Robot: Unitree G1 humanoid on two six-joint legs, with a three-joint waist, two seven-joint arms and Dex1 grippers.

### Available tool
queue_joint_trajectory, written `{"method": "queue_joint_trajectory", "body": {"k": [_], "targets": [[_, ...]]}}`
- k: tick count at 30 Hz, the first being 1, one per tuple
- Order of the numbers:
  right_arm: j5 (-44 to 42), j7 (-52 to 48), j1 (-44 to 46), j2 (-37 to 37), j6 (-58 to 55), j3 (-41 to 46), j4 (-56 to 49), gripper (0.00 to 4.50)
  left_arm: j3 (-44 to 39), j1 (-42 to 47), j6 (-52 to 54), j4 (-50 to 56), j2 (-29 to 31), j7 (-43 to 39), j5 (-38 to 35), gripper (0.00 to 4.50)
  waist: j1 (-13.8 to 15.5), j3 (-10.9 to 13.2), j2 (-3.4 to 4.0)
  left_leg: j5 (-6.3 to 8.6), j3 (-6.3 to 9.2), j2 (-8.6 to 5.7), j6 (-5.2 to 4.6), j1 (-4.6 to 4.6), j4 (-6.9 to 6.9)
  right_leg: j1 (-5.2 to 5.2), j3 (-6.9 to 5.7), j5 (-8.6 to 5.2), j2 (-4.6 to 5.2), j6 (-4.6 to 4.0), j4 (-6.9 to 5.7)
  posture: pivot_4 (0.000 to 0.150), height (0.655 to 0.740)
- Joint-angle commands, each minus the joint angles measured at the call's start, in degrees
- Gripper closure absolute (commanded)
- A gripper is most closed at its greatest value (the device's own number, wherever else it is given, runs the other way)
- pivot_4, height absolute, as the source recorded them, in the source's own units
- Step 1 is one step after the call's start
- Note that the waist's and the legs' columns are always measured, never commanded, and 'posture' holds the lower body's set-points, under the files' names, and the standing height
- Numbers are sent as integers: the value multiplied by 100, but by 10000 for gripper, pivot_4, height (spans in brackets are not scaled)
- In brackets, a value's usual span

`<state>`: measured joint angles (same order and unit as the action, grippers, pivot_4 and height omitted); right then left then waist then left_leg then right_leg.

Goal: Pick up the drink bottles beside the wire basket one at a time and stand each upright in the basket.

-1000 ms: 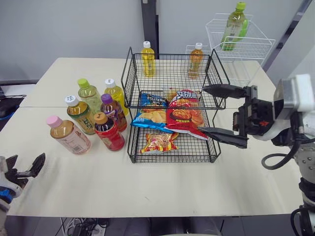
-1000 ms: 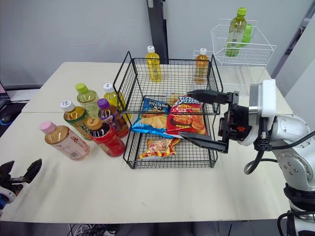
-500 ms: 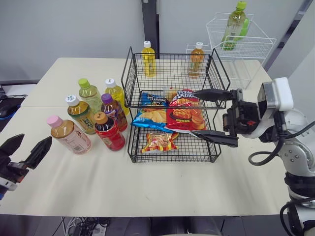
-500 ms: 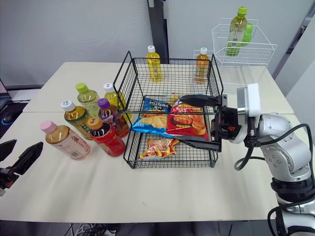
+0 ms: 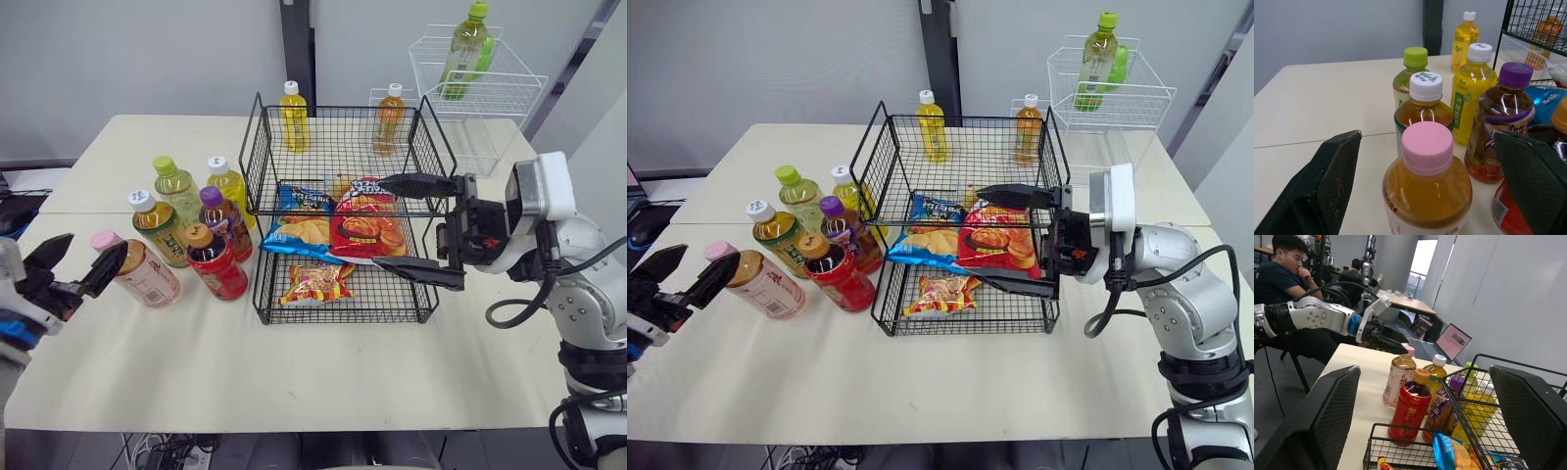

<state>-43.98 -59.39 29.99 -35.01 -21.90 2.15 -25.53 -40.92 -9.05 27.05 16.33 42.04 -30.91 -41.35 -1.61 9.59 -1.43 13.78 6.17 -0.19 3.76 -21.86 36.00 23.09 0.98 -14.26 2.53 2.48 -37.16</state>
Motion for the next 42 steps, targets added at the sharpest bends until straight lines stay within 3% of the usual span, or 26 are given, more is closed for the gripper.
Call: {"method": "queue_joint_trajectory", "body": {"k": [1,14,17,25,31,36,42], "targets": [[-55,120,20,-23,-10,110,-244,0,78,102,-117,-45,166,-134,238,376,-1,0,0,0,0,1,0,-1,0,1,0,0,0,0,0,1500,7400],[-79,286,-13,-81,-119,157,-331,0,515,655,-337,-488,149,-325,854,376,0,2,0,0,1,3,0,-3,-1,4,1,1,-2,-1,0,1500,7400],[-112,319,-8,-94,-149,172,-375,0,544,740,-398,-570,130,-362,935,6071,-1,2,0,0,1,3,0,-3,-1,5,0,1,-3,-1,0,1500,7400],[-142,336,-3,-104,-159,169,-442,0,626,845,-442,-755,90,-432,1074,30521,-2,2,0,0,1,3,0,-2,-1,4,1,1,-2,0,-1,1500,7400],[-167,333,-13,-89,-165,163,-455,0,500,773,-444,-756,72,-484,1023,31095,-2,2,1,0,0,4,0,0,-1,4,1,-1,-3,2,-2,1500,7400],[-128,188,-149,-70,-63,107,-447,0,79,793,-285,-432,131,-610,504,31095,-3,5,-4,0,1,8,0,-2,-1,5,-1,0,-4,1,-2,1500,7400],[63,12,-431,-28,112,-5,-385,0,-542,796,431,-349,801,-984,-97,31095,-5,57,-51,0,6,20,0,-9,-1,10,-3,0,-20,0,0,1500,7400]]}}
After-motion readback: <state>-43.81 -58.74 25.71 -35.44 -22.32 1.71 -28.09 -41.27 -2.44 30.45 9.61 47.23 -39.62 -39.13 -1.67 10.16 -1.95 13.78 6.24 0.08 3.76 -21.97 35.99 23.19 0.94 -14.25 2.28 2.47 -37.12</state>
